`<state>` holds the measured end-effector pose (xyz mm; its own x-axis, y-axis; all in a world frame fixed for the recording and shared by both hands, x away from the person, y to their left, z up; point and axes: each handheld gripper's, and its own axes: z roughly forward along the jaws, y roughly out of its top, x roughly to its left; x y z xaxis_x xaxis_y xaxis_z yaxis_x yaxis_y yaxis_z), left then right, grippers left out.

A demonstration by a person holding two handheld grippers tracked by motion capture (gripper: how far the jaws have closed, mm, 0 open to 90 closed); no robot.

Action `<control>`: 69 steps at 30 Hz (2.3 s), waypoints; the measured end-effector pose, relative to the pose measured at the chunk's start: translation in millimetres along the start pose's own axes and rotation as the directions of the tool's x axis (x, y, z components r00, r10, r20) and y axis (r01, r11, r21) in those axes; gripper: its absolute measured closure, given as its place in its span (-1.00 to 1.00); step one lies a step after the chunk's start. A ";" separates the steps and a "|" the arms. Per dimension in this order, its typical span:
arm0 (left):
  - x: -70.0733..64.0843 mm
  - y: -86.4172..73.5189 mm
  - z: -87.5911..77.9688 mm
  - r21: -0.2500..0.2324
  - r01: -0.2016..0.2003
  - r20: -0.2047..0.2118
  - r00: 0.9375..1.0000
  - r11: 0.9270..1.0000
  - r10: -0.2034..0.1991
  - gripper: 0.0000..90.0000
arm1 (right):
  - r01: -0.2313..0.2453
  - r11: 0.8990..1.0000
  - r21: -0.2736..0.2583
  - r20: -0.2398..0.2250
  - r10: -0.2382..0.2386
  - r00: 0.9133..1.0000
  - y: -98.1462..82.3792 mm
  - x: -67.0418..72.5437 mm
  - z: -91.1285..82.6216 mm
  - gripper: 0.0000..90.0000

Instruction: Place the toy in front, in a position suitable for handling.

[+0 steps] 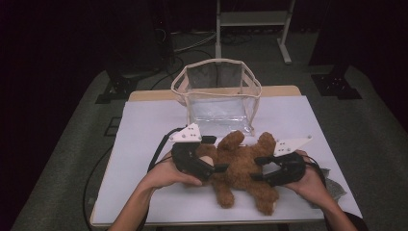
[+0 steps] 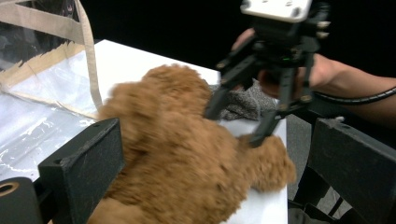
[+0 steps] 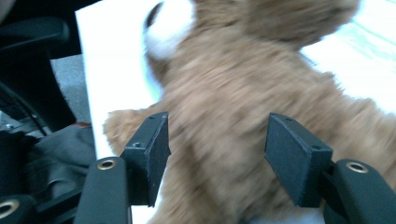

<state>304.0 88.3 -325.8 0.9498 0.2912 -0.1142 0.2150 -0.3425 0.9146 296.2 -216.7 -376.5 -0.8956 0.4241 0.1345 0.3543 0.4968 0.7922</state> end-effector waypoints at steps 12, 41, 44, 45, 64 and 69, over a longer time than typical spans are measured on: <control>-1.1 -11.9 -7.1 0.017 -0.080 -0.038 0.996 0.997 0.081 -0.94 | -0.008 1.000 0.005 0.040 0.008 0.999 3.9 -13.5 12.0 -0.16; 64.2 -90.7 -3.7 0.158 -0.145 -0.173 0.970 0.977 0.172 -0.95 | -0.048 0.998 0.033 0.014 0.048 0.999 -6.4 -38.5 12.8 -0.29; 65.2 -91.2 -1.2 0.164 -0.139 -0.165 0.972 0.977 0.166 -0.97 | -0.060 0.998 0.036 -0.008 0.060 0.998 -9.8 -41.1 14.1 -0.30; 65.0 -91.3 0.3 0.172 -0.134 -0.164 0.973 0.976 0.162 -0.97 | -0.061 0.998 0.034 -0.014 0.062 0.998 -9.8 -41.8 14.9 -0.30; 36.1 -74.1 -33.3 0.248 -0.094 -0.104 0.987 0.964 0.123 -0.37 | -0.095 0.995 0.041 -0.203 0.101 0.974 7.9 -27.2 24.2 0.35; 26.6 -82.2 -39.6 0.254 -0.058 -0.107 0.990 0.965 0.088 -0.46 | -0.069 0.995 0.069 -0.182 0.081 0.980 6.3 -22.3 25.9 0.21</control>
<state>302.6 159.5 -388.7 0.9354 0.3535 0.0086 0.2100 -0.5749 0.7908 325.4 -203.4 -389.9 -0.8980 0.3180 0.3041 0.4332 0.5172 0.7382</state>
